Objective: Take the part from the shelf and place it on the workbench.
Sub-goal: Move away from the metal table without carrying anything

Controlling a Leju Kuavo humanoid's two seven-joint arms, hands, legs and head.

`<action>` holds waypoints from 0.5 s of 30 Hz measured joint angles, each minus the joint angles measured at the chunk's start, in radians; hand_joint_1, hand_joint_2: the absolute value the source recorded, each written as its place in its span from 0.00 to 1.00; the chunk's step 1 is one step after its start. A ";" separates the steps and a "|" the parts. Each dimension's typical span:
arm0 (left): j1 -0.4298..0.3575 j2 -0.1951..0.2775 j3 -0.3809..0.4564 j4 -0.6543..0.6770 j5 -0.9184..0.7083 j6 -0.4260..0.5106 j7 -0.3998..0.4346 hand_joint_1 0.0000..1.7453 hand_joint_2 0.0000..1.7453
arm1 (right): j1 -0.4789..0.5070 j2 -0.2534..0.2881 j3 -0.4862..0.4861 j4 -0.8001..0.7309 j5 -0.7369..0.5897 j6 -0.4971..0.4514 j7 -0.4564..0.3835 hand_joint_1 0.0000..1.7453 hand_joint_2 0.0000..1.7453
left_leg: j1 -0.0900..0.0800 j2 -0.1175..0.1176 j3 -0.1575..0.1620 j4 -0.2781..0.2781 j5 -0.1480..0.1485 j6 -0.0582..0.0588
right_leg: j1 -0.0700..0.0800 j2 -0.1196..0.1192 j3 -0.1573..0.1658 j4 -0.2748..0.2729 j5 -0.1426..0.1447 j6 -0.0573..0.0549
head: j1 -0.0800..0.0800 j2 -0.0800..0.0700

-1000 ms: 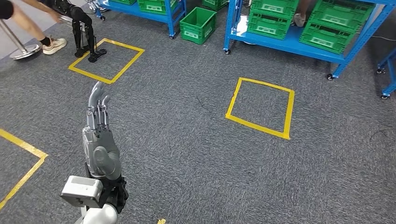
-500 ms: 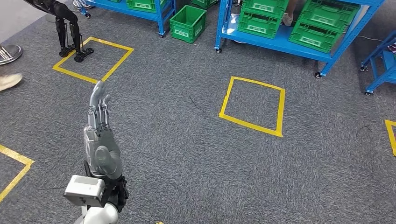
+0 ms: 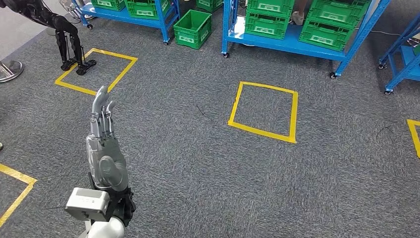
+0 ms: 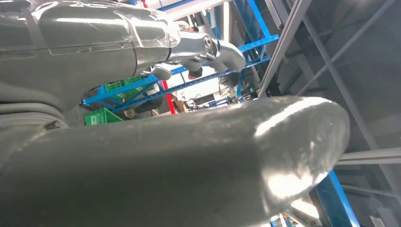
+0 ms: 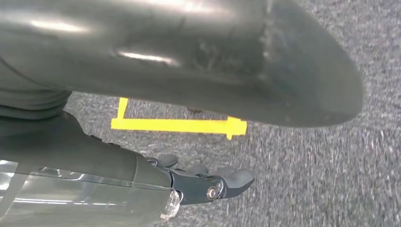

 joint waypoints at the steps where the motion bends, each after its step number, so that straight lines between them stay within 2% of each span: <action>1: 0.000 0.000 0.000 0.000 0.000 0.000 0.000 0.00 0.00 | 0.000 0.000 0.000 0.000 0.000 0.000 0.000 0.00 0.00 | 0.000 -0.001 0.000 -0.001 0.000 -0.002 | 0.000 0.000 0.000 0.000 -0.001 -0.001 | 0.000 0.000; 6: -0.001 0.000 0.000 0.000 0.011 0.000 0.009 0.00 0.00 | 0.000 0.000 0.000 0.000 -0.001 0.001 -0.006 0.00 0.00 | 0.001 -0.006 0.000 -0.003 0.001 -0.015 | 0.000 -0.002 0.000 0.001 -0.002 -0.003 | 0.000 0.000; 15: -0.002 0.007 -0.007 0.000 0.032 0.000 0.032 0.00 0.00 | 0.000 0.000 0.000 0.000 -0.009 0.010 -0.020 0.00 0.00 | -0.003 -0.010 -0.001 -0.003 0.001 -0.017 | -0.004 -0.005 0.003 -0.003 -0.001 -0.001 | 0.001 0.000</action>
